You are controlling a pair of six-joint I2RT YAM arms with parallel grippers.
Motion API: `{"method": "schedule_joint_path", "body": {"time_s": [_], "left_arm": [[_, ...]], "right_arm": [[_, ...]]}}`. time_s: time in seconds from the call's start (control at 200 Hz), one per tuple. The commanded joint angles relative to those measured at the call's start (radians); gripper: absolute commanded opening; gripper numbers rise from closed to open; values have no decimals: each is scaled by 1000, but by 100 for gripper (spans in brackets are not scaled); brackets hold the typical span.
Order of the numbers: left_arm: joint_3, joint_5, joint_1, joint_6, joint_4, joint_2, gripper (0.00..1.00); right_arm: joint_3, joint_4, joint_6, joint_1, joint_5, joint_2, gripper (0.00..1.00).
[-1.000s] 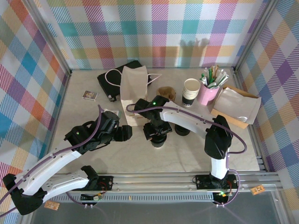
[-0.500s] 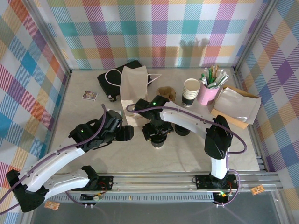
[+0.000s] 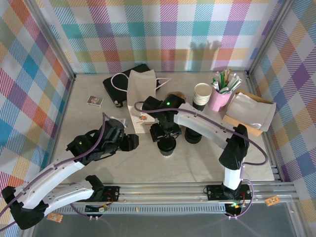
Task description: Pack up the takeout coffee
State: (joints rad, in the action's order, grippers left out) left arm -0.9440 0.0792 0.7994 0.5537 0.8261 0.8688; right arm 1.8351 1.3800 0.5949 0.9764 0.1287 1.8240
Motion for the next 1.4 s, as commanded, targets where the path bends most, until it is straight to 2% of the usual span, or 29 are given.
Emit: {"method": "schedule_joint_path", "body": {"time_s": [0.0, 0.14, 0.23, 0.31, 0.38, 0.72, 1.165, 1.395], "left_arm": [[45, -91, -3, 9, -65, -12, 50], [81, -156, 6, 18, -151, -1, 49], [96, -176, 10, 29, -195, 29, 49], [109, -198, 14, 40, -245, 60, 47], [120, -214, 15, 49, -292, 90, 47], [137, -277, 20, 79, -434, 212, 43], [162, -305, 20, 115, -539, 309, 36], [181, -291, 20, 136, -575, 318, 35]], "right_arm": [[-48, 23, 16, -27, -20, -112, 66], [-205, -61, 13, -100, -96, -214, 58], [-293, -118, 14, -153, -142, -263, 56], [-370, -179, 8, -196, -177, -308, 47], [-432, -225, 6, -233, -206, -342, 44], [-582, -386, -17, -303, -293, -353, 34], [-646, -469, -4, -345, -374, -355, 33], [-651, -487, -11, -362, -409, -340, 33]]}}
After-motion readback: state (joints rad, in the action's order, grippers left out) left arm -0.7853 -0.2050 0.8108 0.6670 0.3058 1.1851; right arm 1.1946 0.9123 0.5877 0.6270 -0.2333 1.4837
